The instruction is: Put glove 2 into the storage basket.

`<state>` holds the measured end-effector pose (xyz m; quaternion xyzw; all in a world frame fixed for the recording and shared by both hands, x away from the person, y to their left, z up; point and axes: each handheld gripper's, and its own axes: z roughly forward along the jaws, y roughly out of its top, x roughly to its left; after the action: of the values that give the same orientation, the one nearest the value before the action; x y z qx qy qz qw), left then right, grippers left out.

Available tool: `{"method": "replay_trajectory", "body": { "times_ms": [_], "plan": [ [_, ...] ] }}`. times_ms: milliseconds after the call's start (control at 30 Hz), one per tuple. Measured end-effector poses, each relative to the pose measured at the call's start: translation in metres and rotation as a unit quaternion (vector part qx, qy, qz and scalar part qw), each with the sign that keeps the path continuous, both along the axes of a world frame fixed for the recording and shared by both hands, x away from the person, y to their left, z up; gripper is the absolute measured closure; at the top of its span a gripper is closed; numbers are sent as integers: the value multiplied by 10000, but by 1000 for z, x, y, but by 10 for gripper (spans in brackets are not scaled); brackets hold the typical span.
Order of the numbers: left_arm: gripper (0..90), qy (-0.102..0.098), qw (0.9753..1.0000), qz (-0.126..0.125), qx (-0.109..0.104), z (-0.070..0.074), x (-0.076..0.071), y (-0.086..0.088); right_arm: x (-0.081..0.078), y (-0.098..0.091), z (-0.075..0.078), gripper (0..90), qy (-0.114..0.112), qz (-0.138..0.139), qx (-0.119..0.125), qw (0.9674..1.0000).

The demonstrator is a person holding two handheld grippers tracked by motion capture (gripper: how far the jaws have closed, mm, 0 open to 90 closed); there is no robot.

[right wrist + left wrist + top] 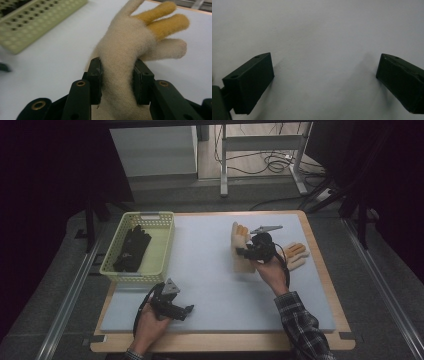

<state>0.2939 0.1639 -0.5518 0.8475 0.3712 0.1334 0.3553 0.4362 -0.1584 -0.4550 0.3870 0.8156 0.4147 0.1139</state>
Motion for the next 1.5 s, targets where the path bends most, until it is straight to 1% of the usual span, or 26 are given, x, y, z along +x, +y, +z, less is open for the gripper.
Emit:
{"method": "replay_trajectory", "body": {
  "times_ms": [33, 67, 100, 133, 267, 333, 400, 467, 533, 567, 600, 633, 667, 700, 767, 800, 867, 900, 1033, 1133, 1167, 1200, 1267, 1333, 1433, 1500],
  "plan": [
    [17, 0, 10000, 0, 0, 0, 0, 0, -7, 2, 2, 632, -4, 54, 18, 10000],
    [17, 0, 10000, 0, 0, 0, 0, 0, -7, 2, 2, 632, -4, 54, 18, 10000],
    [17, -1, 10000, 9, -10, 0, 0, 0, -22, 6, 3, 628, -2, 136, 35, 9999],
    [17, -8, 10000, 4, -2, 0, 0, 0, -30, 8, 3, 626, -5, 189, 9, 9998],
    [17, -9, 10000, 3, 1, 0, 0, 0, -56, 19, -9, 594, 7, 286, -80, 9996],
    [17, -2, 10000, 9, -8, 0, 0, 0, -67, 25, -20, 529, 1, 261, -161, 9995],
    [17, -1, 10000, 7, -7, 0, 0, 0, -74, 28, -30, 411, 62, 280, -182, 9994],
    [17, -7, 10000, 3, -1, 0, 0, 0, -78, 26, -33, 359, 45, 276, -181, 9994],
    [17, -7, 10000, 3, -3, 0, 0, 0, -78, 22, -31, 354, -8, 241, -175, 9996],
    [17, -2, 10000, 5, -7, 0, 0, 0, -77, 10, -26, 360, -136, 92, -182, 9997],
    [17, -2, 10000, 6, -7, 0, 0, 0, -76, 6, -25, 371, -141, 38, -150, 9998],
    [17, -6, 10000, 5, -4, 0, 0, 0, -76, 0, -25, 422, -115, -8, -128, 9999],
    [17, -6, 10000, 5, -4, 0, 0, 0, -76, 0, -25, 422, -115, -8, -128, 9999],
    [17, -9, 10000, 2, 0, 0, 0, 0, -76, -6, -25, 465, -76, -22, -117, 9999],
    [17, 0, 10000, 8, -10, 0, 0, 0, -79, -16, -34, 599, -88, -18, -303, 9995],
    [17, 0, 10000, 8, -10, 0, 0, 0, -80, -18, -38, 619, -77, 1, -380, 9992],
    [17, -1, 10000, 8, -9, 0, 0, 0, -82, -19, -43, 642, -58, -16, -440, 9990],
    [17, -1, 10000, 8, -8, 0, 0, 0, -84, -20, -54, 668, -3, 11, -481, 9988],
    [17, -1, 10000, 7, -8, 0, 0, 0, -88, -18, -65, 693, 51, 103, -475, 9988],
    [17, -5, 10000, 7, -7, 0, 0, 0, -96, -11, -70, 708, 91, 285, -411, 9987],
    [17, -4, 10000, 7, -8, 0, 0, 0, -102, -4, -71, 706, 131, 500, -483, 9975],
    [17, -4, 10000, 7, -8, 0, 0, 0, -102, -4, -71, 706, 131, 500, -483, 9975],
    [17, -1, 10000, 7, -8, 0, 0, 0, -104, 0, -66, 699, -85, 551, -640, 9964],
    [17, -1, 10000, 8, -7, 0, 0, 0, -95, -2, -59, 698, -181, 376, -567, 9975],
    [17, 0, 10000, 8, -10, 0, 0, 0, -71, -4, -54, 695, -278, 48, -552, 9981],
    [17, -3, 10000, 8, -9, 0, 0, 0, -53, -2, -55, 667, -191, -85, -366, 9991]
  ]
}}
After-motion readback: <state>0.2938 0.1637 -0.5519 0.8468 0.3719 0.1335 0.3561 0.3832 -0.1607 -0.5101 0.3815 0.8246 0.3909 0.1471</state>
